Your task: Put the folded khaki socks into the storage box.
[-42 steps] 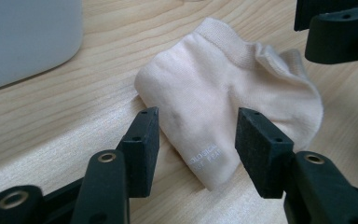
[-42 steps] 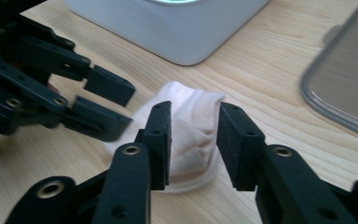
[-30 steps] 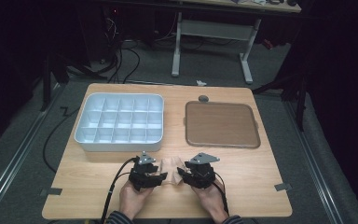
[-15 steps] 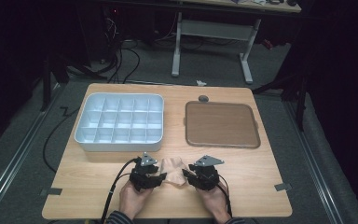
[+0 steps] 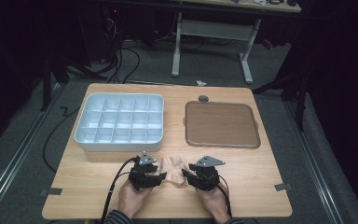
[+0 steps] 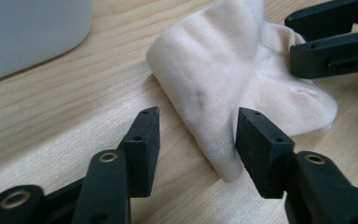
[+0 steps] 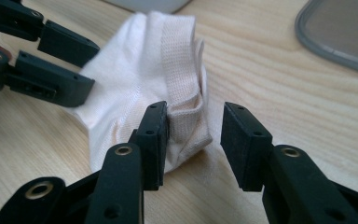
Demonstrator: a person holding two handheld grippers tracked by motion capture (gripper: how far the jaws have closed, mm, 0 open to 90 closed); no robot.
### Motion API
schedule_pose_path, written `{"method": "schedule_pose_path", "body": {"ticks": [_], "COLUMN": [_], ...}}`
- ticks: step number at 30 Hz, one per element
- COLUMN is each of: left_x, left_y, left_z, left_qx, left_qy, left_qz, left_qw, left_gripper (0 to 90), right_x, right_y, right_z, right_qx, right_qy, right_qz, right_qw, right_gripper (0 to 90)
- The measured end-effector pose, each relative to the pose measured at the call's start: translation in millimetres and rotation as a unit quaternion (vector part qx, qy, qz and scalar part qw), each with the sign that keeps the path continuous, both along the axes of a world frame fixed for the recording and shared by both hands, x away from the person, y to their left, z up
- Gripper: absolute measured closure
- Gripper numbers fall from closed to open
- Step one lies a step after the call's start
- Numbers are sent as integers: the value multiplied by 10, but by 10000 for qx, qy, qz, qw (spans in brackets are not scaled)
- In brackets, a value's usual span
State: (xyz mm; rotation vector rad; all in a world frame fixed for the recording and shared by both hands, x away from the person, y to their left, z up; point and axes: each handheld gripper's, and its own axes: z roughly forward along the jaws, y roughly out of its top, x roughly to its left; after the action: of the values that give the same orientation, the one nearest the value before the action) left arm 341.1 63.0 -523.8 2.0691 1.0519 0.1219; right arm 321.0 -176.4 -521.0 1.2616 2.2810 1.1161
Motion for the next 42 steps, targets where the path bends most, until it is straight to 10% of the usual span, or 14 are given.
{"method": "schedule_pose_path", "body": {"ticks": [18,42], "left_x": [270,434], "left_y": [100,13], "left_z": [181,-34], "left_qx": [-393,-555], "left_qy": [150,606], "left_qz": [108,101], "left_qw": [9991,9966], "left_gripper": [494,628], "right_x": [-68,117], "right_y": [143,334], "right_z": [259,-56], "right_qx": [252,-8], "right_qy": [-248,94], "right_qz": [208,120], "right_qw": [9992,9999], "right_gripper": [812,886]}}
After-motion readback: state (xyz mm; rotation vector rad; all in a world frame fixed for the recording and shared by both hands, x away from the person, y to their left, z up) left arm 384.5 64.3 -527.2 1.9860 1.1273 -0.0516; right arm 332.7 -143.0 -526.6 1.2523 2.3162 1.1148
